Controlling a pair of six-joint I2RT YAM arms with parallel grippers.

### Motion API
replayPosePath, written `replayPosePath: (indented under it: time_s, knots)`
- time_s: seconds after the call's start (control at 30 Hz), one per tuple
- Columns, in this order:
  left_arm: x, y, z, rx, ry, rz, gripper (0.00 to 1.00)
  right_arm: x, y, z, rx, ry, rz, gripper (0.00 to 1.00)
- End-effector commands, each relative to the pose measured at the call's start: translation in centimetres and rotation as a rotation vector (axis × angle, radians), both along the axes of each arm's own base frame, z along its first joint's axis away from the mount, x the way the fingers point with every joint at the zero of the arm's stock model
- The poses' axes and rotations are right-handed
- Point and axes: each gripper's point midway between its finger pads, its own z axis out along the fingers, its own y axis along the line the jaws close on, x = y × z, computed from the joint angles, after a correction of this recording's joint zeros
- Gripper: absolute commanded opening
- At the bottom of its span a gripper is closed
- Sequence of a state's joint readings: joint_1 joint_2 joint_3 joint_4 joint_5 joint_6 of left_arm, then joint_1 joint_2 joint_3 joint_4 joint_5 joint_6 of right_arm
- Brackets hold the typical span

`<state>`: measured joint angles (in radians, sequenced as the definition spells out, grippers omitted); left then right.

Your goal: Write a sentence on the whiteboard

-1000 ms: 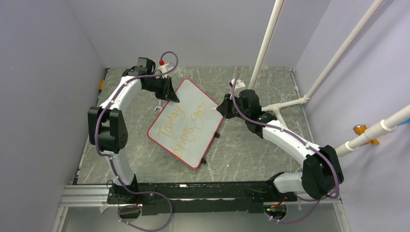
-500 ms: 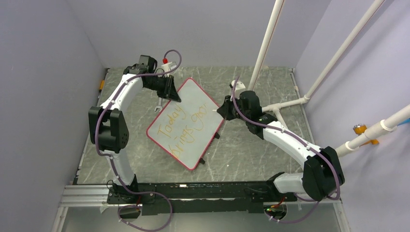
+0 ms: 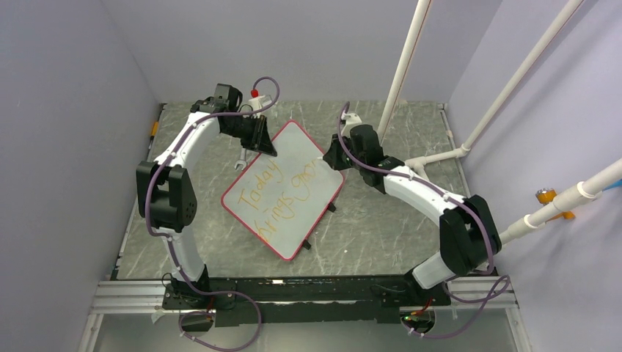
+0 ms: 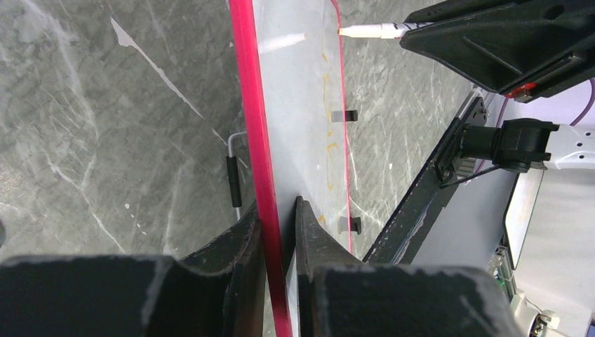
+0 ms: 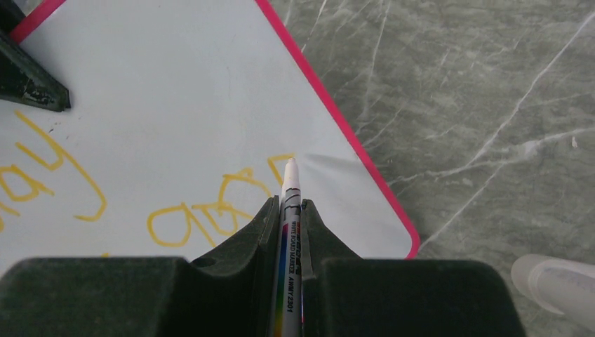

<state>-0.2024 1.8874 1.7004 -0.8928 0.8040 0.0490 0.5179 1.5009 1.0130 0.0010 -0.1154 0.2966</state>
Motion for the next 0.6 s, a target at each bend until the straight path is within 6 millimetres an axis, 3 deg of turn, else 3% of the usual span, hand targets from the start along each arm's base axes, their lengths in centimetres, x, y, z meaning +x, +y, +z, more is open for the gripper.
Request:
replayPosePath:
  time_s: [0.0, 0.33, 0.57]
  knots:
    - [1.0, 0.1, 1.2, 0.036, -0.124, -0.029, 0.00, 2.2, 0.7, 2.5, 0.027, -0.079, -0.016, 0.00]
    - [1.0, 0.1, 1.4, 0.034, -0.128, -0.028, 0.00, 3.0, 1.4, 1.4, 0.015, -0.055, -0.002, 0.00]
    - [1.0, 0.2, 1.3, 0.039, -0.130, -0.026, 0.00, 2.5, 2.0, 1.1, 0.023, -0.040, 0.040, 0.00]
